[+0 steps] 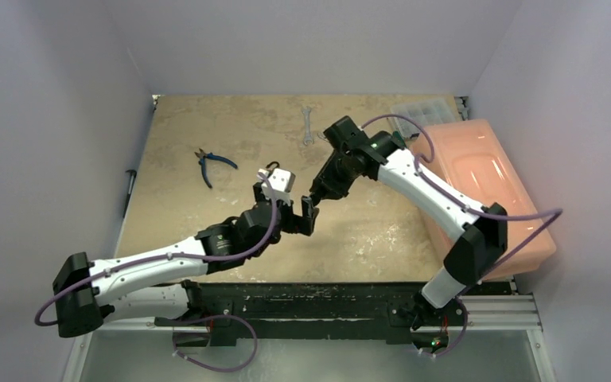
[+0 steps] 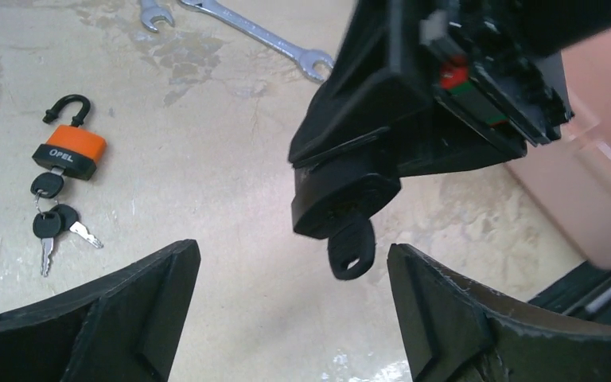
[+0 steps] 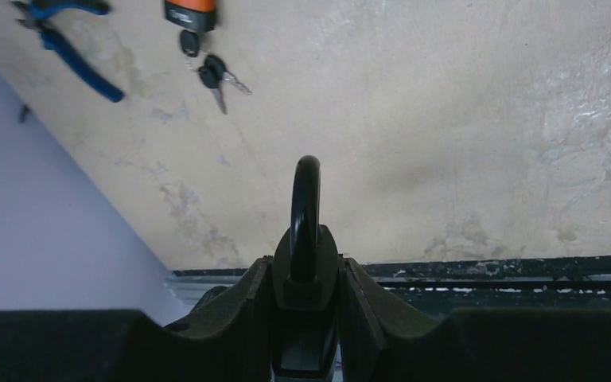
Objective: Unlock with the key
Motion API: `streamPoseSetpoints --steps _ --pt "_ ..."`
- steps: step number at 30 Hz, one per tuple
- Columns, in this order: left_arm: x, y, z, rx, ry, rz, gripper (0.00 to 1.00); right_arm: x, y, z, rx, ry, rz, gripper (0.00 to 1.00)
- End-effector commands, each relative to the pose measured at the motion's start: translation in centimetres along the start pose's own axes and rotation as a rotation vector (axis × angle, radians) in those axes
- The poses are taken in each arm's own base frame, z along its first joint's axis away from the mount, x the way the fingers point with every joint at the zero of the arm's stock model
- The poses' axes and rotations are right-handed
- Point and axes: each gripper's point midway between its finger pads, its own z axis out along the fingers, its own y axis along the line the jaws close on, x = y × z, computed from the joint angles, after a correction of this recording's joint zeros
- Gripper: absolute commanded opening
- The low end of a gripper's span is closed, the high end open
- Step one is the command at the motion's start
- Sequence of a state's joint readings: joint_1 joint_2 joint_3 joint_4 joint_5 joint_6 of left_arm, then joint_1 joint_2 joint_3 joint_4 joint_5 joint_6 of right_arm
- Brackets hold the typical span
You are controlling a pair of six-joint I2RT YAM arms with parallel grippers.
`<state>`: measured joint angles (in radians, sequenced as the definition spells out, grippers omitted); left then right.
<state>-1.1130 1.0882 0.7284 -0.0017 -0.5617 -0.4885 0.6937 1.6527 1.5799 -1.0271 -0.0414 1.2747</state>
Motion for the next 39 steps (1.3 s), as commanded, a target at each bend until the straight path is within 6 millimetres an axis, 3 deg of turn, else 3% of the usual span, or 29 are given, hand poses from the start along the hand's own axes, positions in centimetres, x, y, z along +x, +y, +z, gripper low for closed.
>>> streamPoseSetpoints --steps 1,10,19,29,35,39 --pt "-3.4 0.4 -2.1 -0.036 -0.037 -0.172 0.97 -2.0 3.4 -4.4 -0.246 -0.139 -0.024 0.00" --pt "-6.6 -2.3 -2.5 0.053 -0.080 -0.344 0.99 -3.5 4.5 -9.6 -0.403 -0.307 -0.073 0.00" --pt "-9.5 -5.7 -1.9 0.205 -0.170 -0.370 0.99 -3.3 4.7 -11.6 -0.494 -0.341 -0.100 0.00" --pt "-10.8 -5.9 -0.7 0.188 -0.194 -0.371 0.99 -2.3 5.3 -13.8 -0.633 -0.354 -0.155 0.00" --pt "-10.9 -5.0 0.6 0.135 -0.198 -0.392 0.99 -1.5 5.9 -15.2 -0.723 -0.341 -0.182 0.00" --pt "-11.1 -4.5 1.1 0.120 -0.213 -0.412 0.90 -1.0 6.1 -16.1 -0.778 -0.331 -0.206 0.00"
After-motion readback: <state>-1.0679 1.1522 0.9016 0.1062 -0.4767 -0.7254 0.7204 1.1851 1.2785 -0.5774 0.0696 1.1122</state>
